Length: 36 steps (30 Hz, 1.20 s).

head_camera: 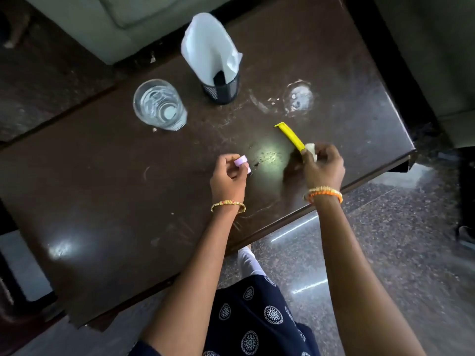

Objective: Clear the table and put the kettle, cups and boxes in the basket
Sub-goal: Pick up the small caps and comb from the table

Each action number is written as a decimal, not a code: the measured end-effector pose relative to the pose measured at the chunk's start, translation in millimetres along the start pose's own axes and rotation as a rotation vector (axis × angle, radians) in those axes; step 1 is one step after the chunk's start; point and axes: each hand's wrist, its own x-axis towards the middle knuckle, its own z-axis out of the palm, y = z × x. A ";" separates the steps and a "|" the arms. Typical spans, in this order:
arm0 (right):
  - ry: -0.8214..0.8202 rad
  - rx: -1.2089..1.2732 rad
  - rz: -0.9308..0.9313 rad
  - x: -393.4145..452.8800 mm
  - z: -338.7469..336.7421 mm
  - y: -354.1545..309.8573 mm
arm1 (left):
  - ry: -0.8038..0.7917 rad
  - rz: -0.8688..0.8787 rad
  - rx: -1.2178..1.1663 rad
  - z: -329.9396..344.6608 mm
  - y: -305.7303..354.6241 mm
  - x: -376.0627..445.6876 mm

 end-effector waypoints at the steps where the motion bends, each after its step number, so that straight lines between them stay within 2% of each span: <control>1: -0.055 0.065 -0.004 -16.9 2.4 0.7 | -0.004 -0.014 -0.021 -5.9 -4.2 -3.7; 4: -0.257 0.196 0.005 -68.5 21.2 1.9 | 0.026 -0.066 -0.068 -33.9 -20.4 -17.6; 8: -0.459 0.147 -0.092 -116.2 59.5 -7.1 | 0.089 -0.161 -0.138 -84.7 -39.4 -32.3; 14: -0.709 0.054 -0.296 -181.2 123.8 -67.5 | 0.347 -0.275 -0.237 -210.5 -55.4 -51.8; 19: -0.941 0.063 -0.450 -280.1 179.7 -129.5 | 0.623 -0.126 -0.127 -340.3 -60.4 -81.7; 24: -1.158 0.090 -0.682 -410.4 230.7 -183.4 | 1.014 0.092 0.008 -451.3 -66.0 -117.0; 27: -1.228 0.064 -0.843 -476.0 258.1 -205.3 | 1.149 0.117 0.076 -498.8 -78.9 -130.4; 30: -1.245 -0.077 -1.066 -523.6 282.1 -212.7 | 1.139 0.034 0.131 -530.6 -102.0 -133.1; 33: -1.180 -0.255 -1.276 -548.8 301.0 -201.8 | 1.099 -0.033 0.160 -548.9 -124.8 -129.7; 36: -1.028 -0.377 -1.401 -562.7 314.8 -186.6 | 1.058 -0.085 0.130 -559.7 -142.0 -118.2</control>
